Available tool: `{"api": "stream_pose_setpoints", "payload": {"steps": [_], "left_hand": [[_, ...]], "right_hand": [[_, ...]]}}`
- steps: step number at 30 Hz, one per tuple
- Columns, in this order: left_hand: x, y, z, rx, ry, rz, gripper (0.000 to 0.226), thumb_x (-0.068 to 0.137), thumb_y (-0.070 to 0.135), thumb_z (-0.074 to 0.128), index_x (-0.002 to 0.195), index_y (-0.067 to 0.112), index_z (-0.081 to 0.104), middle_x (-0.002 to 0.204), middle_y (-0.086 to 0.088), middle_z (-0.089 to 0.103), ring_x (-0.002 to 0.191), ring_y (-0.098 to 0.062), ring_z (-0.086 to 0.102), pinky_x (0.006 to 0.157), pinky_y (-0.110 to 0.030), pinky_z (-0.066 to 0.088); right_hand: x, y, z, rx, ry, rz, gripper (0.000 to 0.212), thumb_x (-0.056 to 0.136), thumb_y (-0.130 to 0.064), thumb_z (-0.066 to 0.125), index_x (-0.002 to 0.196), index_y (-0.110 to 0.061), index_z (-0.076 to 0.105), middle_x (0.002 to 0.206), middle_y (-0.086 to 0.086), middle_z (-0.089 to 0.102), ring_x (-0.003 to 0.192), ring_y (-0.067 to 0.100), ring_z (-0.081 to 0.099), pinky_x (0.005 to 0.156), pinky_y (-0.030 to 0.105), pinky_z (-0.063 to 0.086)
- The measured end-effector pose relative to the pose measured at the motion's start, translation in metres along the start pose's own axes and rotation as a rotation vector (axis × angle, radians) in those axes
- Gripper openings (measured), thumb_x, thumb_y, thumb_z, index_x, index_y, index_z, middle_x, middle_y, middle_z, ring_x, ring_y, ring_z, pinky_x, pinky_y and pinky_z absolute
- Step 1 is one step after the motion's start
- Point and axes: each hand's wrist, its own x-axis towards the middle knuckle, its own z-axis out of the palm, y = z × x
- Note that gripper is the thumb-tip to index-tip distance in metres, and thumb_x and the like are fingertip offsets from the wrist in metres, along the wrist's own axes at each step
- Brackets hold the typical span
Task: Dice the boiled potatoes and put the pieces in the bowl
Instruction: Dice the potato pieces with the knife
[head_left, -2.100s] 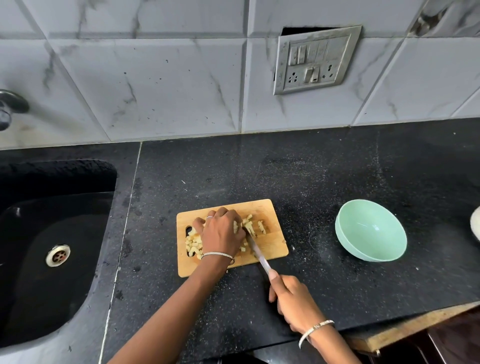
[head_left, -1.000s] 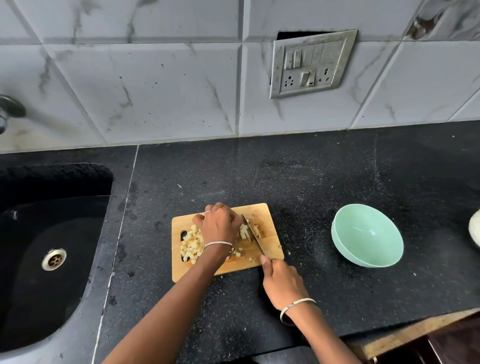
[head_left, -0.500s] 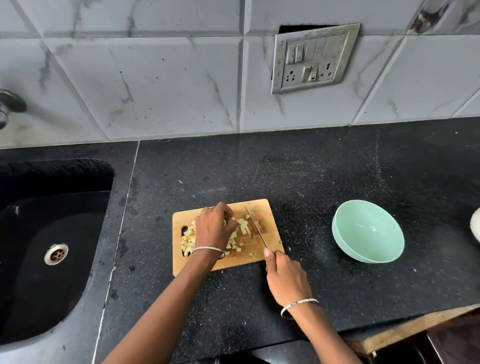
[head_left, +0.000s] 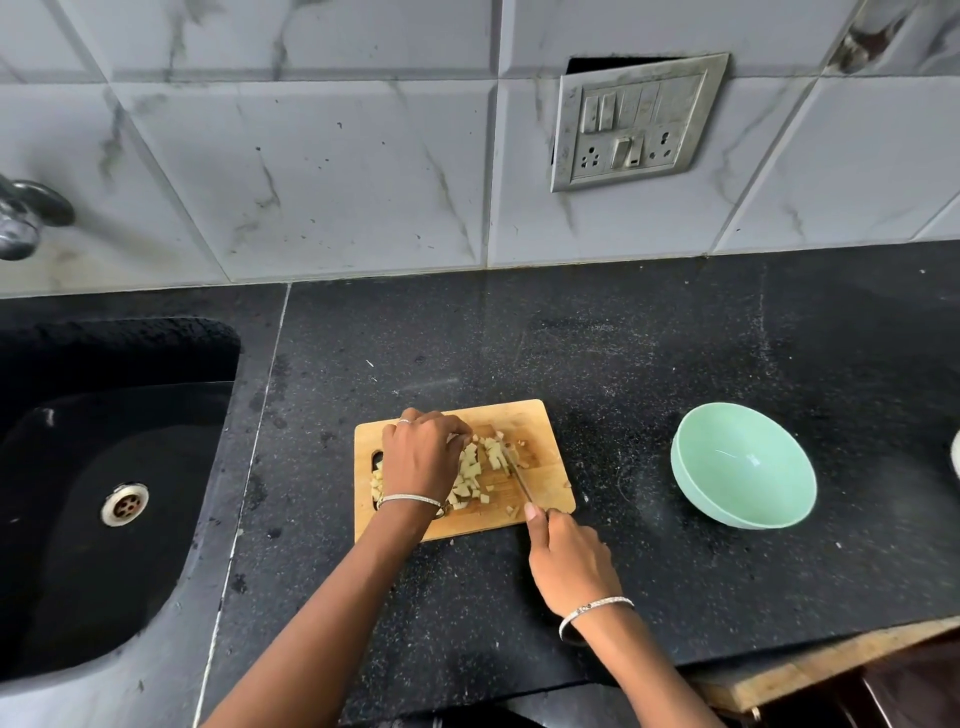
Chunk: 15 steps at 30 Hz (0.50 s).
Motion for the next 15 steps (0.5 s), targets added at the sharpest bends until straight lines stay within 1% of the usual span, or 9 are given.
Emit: {"api": "stream_pose_setpoints", "payload": {"steps": [2, 3, 6, 8, 10, 12, 15], "left_hand": [[0.0, 0.003, -0.001, 0.028, -0.015, 0.002, 0.012, 0.087, 0.027, 0.066, 0.095, 0.033, 0.072, 0.101, 0.01, 0.071, 0.1, -0.022, 0.056, 0.07, -0.032, 0.029], [0.0, 0.005, 0.0, 0.028, -0.028, 0.006, 0.016, 0.087, 0.025, 0.065, 0.099, 0.034, 0.07, 0.106, 0.011, 0.069, 0.104, -0.021, 0.055, 0.071, -0.032, 0.027], [0.0, 0.009, 0.001, 0.024, -0.075, 0.012, 0.028, 0.087, 0.02, 0.062, 0.11, 0.035, 0.065, 0.118, 0.013, 0.063, 0.113, -0.018, 0.051, 0.076, -0.033, 0.025], [0.002, 0.015, 0.002, 0.034, -0.122, 0.021, 0.03, 0.087, 0.024, 0.06, 0.115, 0.036, 0.062, 0.122, 0.013, 0.061, 0.116, -0.017, 0.049, 0.079, -0.035, 0.025], [0.004, 0.022, 0.003, 0.044, -0.186, 0.032, 0.033, 0.086, 0.034, 0.061, 0.118, 0.037, 0.059, 0.123, 0.013, 0.061, 0.118, -0.017, 0.048, 0.081, -0.036, 0.025], [0.004, 0.028, 0.005, 0.053, -0.221, 0.06, 0.033, 0.083, 0.039, 0.062, 0.116, 0.038, 0.06, 0.122, 0.015, 0.061, 0.118, -0.016, 0.047, 0.082, -0.037, 0.026], [0.002, 0.033, 0.009, 0.067, -0.222, 0.076, 0.024, 0.082, 0.042, 0.064, 0.105, 0.039, 0.066, 0.12, 0.016, 0.059, 0.115, -0.014, 0.047, 0.081, -0.037, 0.023]], "right_hand": [[0.0, 0.001, -0.003, 0.061, -0.038, -0.011, 0.056, 0.101, -0.055, 0.023, 0.09, -0.016, 0.062, 0.089, 0.007, 0.066, 0.089, 0.03, 0.063, 0.077, 0.038, 0.047], [-0.001, 0.003, -0.007, 0.088, -0.031, -0.017, 0.057, 0.101, -0.054, 0.024, 0.087, -0.015, 0.063, 0.085, 0.006, 0.066, 0.085, 0.028, 0.063, 0.075, 0.037, 0.047], [0.0, 0.008, -0.021, 0.127, 0.048, -0.015, 0.055, 0.102, -0.052, 0.026, 0.085, -0.017, 0.064, 0.081, 0.004, 0.066, 0.083, 0.026, 0.063, 0.074, 0.036, 0.047], [0.001, 0.011, -0.027, 0.134, 0.062, -0.002, 0.054, 0.103, -0.051, 0.027, 0.085, -0.016, 0.064, 0.08, 0.002, 0.064, 0.085, 0.027, 0.062, 0.076, 0.036, 0.046], [0.001, 0.013, -0.029, 0.14, 0.056, 0.012, 0.053, 0.103, -0.048, 0.027, 0.085, -0.016, 0.065, 0.076, -0.003, 0.061, 0.083, 0.024, 0.06, 0.073, 0.035, 0.043], [-0.001, 0.012, -0.027, 0.159, 0.045, 0.024, 0.052, 0.104, -0.047, 0.028, 0.083, -0.017, 0.065, 0.073, -0.007, 0.058, 0.082, 0.023, 0.058, 0.073, 0.034, 0.04], [-0.006, 0.009, -0.018, 0.168, 0.011, 0.037, 0.053, 0.104, -0.048, 0.028, 0.082, -0.017, 0.066, 0.075, -0.005, 0.06, 0.089, 0.027, 0.061, 0.077, 0.035, 0.043]]}}
